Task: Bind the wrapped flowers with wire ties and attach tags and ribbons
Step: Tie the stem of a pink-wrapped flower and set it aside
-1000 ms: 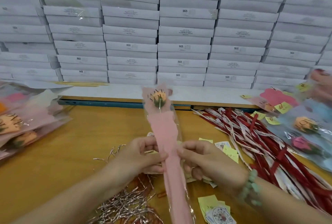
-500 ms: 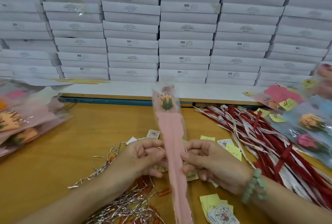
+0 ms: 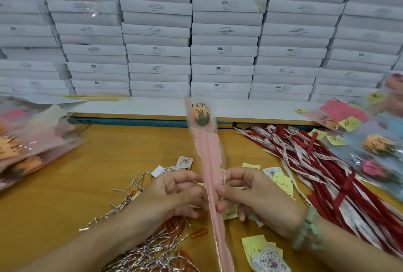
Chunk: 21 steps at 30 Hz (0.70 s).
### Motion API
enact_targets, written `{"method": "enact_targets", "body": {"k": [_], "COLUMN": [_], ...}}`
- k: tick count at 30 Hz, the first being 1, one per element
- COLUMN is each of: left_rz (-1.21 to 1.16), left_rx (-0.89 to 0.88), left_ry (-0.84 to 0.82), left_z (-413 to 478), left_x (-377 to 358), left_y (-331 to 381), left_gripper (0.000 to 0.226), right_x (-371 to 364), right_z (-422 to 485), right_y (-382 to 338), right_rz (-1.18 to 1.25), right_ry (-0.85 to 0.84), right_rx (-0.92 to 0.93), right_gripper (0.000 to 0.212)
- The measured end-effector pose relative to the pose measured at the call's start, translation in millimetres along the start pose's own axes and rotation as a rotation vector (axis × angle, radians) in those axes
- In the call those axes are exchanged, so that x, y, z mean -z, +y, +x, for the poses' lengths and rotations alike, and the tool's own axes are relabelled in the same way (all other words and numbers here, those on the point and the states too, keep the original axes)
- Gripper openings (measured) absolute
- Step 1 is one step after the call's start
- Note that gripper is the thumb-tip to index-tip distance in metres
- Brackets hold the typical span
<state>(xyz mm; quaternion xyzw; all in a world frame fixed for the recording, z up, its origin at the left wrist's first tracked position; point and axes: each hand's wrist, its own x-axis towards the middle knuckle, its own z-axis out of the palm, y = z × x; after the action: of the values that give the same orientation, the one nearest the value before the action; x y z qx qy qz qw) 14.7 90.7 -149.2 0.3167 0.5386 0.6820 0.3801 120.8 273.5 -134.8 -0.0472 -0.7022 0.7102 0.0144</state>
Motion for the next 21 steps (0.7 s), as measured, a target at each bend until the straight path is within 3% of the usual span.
{"method": "enact_targets", "body": {"k": [7,14,21], "left_rz": [0.041,0.074,0.054], "left_rx": [0.025,0.039,0.028], "left_ry": [0.062,0.079,0.075], "left_z": [0.5,1.4,1.9], "left_x": [-1.0,-0.9,-0.3], "left_y": [-1.1,-1.5,-2.5], "left_gripper": [0.039,0.031,0.032], "right_x": [-6.6,-8.0,-4.0], "right_z": [-3.2,-4.4,-3.5], "right_y": [-3.6,-4.4,-5.2], "right_rz": [-0.089,-0.087,0.107], "right_ry": [0.038,0.028,-0.085], "right_rx": [0.049,0.047,-0.072], "right_gripper": [0.017,0.015,0.023]}}
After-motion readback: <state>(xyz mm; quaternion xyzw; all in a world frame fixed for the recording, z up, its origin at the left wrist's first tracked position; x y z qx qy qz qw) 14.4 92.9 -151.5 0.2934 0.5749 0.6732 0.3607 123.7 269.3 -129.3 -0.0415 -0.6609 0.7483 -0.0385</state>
